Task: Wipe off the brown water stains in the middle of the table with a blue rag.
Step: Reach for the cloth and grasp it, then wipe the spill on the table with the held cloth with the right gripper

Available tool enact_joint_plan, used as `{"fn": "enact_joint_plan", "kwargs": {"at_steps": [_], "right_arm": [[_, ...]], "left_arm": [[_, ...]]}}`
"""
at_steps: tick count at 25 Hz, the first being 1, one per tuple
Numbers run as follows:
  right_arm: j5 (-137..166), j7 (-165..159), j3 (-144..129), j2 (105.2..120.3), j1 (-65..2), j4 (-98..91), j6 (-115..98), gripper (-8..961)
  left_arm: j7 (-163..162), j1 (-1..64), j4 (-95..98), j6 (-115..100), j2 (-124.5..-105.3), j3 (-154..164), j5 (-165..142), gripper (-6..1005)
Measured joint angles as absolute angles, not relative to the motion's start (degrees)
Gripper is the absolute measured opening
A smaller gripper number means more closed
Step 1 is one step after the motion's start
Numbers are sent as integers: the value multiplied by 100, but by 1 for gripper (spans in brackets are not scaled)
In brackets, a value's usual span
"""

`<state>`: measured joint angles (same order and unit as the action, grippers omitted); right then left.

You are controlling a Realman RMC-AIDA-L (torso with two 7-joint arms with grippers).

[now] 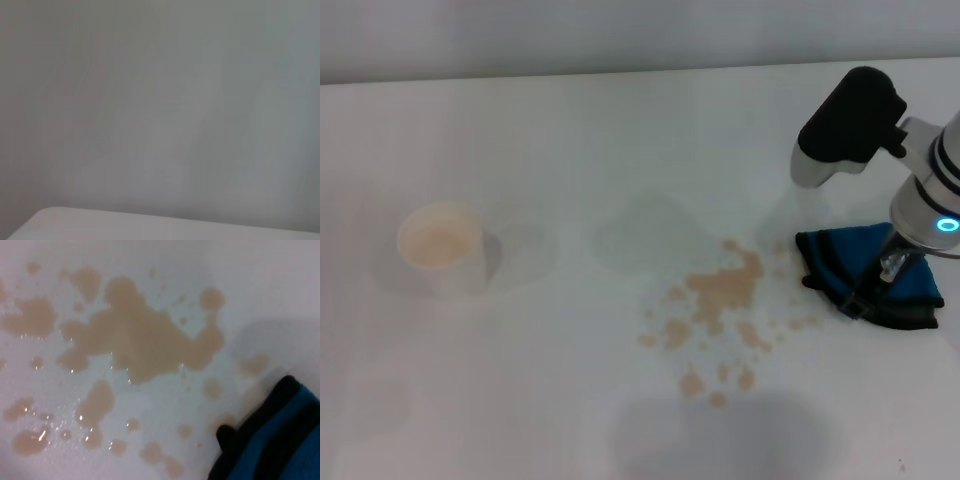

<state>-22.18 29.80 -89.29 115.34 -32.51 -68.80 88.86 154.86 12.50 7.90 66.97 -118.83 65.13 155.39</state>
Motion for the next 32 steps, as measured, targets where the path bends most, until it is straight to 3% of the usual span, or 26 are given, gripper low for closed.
{"fn": "enact_joint_plan", "kwargs": {"at_steps": [15,32], "right_arm": [[-2238,3036,-8885,11531,-3368,-6699,8840,162],[-3027,3109,-9341,11587,-3868,-6592,8367,135]], "left_arm": [[15487,1317,807,6627,-11874,6513,15539,880],[15491,1354,799,6608,-11874,6513,15539,879]]}}
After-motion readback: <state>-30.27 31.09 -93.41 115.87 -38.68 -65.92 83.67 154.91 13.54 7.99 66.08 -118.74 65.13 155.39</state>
